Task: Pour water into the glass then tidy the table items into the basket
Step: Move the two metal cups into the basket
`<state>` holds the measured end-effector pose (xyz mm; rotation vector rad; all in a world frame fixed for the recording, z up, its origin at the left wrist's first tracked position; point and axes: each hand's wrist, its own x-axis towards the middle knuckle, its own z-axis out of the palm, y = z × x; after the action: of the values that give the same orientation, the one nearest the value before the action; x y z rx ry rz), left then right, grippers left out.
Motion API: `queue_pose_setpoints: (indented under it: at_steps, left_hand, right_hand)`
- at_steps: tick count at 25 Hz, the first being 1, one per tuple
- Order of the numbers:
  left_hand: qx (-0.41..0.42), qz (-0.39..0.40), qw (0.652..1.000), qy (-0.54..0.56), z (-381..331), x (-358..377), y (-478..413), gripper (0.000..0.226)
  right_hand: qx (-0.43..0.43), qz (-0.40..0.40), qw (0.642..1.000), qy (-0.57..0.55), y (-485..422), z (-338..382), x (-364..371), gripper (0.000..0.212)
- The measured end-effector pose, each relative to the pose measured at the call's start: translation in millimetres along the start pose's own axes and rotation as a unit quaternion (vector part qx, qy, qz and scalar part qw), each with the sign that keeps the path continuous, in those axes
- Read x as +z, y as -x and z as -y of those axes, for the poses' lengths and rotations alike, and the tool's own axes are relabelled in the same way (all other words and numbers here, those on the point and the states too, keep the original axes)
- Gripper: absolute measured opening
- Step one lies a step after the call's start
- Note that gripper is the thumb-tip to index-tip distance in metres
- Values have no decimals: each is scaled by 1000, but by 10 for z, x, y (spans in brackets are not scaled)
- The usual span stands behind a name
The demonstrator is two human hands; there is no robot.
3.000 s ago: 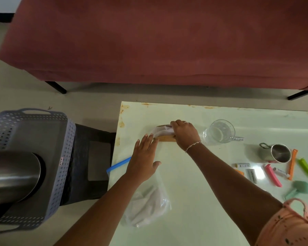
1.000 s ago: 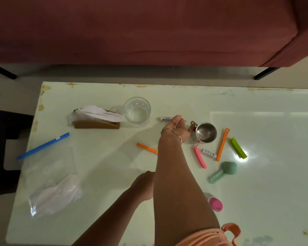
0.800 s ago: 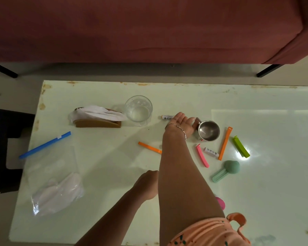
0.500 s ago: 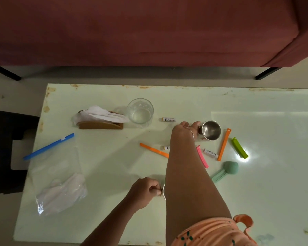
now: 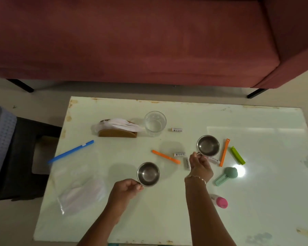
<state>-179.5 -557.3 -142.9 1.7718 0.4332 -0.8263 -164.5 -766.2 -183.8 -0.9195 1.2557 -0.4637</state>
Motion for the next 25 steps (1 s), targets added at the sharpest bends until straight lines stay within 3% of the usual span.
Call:
queue_pose_setpoints:
  at_steps: [5,9,12,20,25]
  left_hand:
    - [-10,-35,992,118,-149,-603,196,17]
    - [-11,-78,983,167,-209,-1306,374,20]
    - [-6,-107,971,213,-272,-1836,480,21]
    - [25,-178,956,231,-529,-3554,651,20]
    - [35,-210,950,227,-706,-4324,709,21]
  right_hand:
    - [-26,59,998,12,770,-195,175,31]
    - [0,110,994,26,1518,-454,544,26]
    - [7,168,985,46,2025,-679,854,33]
    - [22,290,952,99,3485,-1326,1959,21]
    - [47,309,945,99,4019,-1439,2414,19]
